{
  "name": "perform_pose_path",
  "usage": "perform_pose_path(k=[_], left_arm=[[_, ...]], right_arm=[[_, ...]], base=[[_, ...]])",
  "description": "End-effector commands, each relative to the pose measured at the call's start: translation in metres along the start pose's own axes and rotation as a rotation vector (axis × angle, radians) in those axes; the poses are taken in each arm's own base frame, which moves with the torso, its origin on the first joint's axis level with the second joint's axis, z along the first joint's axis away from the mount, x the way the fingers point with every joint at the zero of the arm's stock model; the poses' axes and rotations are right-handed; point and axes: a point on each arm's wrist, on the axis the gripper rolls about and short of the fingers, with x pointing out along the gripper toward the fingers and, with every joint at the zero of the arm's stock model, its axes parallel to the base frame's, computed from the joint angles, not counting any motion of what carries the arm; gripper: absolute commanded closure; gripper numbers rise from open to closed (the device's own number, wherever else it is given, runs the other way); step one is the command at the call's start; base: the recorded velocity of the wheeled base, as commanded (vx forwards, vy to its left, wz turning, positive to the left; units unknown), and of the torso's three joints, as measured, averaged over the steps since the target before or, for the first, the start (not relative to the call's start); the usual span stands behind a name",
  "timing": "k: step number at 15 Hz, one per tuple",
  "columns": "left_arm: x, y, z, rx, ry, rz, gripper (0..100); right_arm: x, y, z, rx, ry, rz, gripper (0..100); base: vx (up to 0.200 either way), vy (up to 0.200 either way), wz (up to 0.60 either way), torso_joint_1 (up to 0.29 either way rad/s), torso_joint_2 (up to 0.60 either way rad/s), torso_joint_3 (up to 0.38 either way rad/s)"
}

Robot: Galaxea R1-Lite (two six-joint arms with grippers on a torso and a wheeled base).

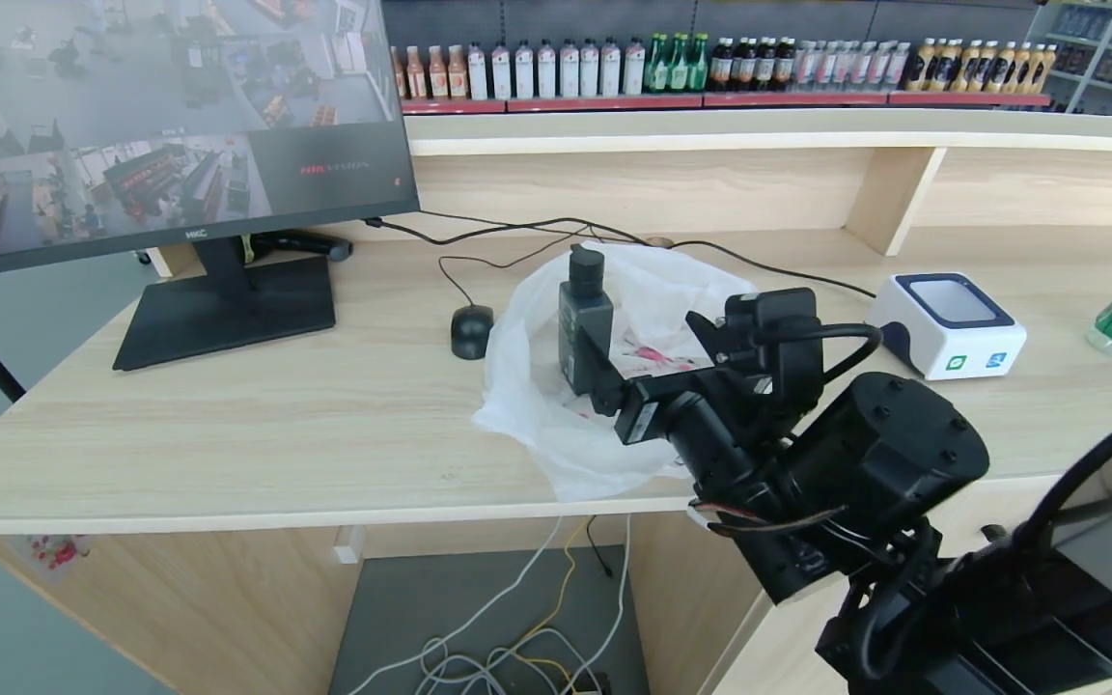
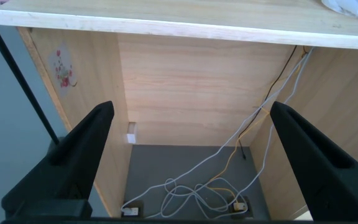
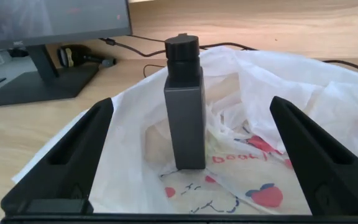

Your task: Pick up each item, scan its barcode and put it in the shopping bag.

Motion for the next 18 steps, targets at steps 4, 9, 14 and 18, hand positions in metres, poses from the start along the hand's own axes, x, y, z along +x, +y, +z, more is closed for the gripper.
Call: perform_pose_path(k=[4, 9, 14, 18], left_arm=[[0.000, 0.000, 0.000, 0.000, 0.000, 0.000, 0], [0.000, 0.000, 0.000, 0.000, 0.000, 0.000, 0], [0.000, 0.000, 0.000, 0.001, 0.000, 0.000, 0], [0.000, 0.000, 0.000, -0.005, 0.000, 0.000, 0]], right_arm=[[-0.018, -0.001, 0.027, 0.025, -0.046, 0.126, 0], [-0.051, -0.015, 0.047, 0.056, -0.041, 0.138, 0], [-0.066, -0.024, 0.053, 0.115, -0.028, 0.106, 0], [-0.064, -0.023, 0.053, 0.118, -0.032, 0.101, 0]], base=[[0.000, 0.000, 0.00, 0.000, 0.00, 0.000], [0.000, 0.000, 0.00, 0.000, 0.00, 0.000], [0.000, 0.000, 0.00, 0.000, 0.00, 0.000], [0.000, 0.000, 0.00, 0.000, 0.00, 0.000]])
